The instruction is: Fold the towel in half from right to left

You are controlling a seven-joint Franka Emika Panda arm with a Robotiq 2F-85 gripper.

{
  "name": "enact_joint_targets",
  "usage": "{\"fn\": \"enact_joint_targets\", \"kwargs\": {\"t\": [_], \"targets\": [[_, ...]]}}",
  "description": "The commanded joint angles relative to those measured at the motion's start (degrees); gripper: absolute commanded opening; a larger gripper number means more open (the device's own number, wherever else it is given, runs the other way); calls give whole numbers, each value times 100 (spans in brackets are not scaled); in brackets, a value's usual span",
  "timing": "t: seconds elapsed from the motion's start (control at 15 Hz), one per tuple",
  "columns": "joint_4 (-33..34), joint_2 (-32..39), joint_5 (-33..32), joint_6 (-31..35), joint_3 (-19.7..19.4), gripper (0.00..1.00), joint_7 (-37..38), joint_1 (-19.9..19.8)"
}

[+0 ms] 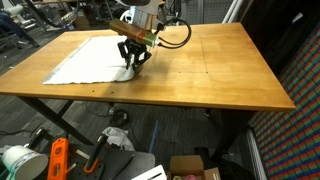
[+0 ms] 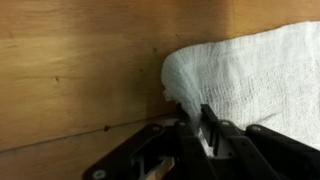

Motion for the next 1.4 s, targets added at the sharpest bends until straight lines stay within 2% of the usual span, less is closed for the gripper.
{"fn": "enact_joint_targets", "kwargs": {"t": [0.0,0.33,0.6,1.33], "targets": [[72,-55,-151,-19,39,9,66,43],[-16,-225,-126,107,120,14,197,202],[-139,-335,-68,392,229,11,361,377],[-593,-710,15,973,470,12,723,687]]}}
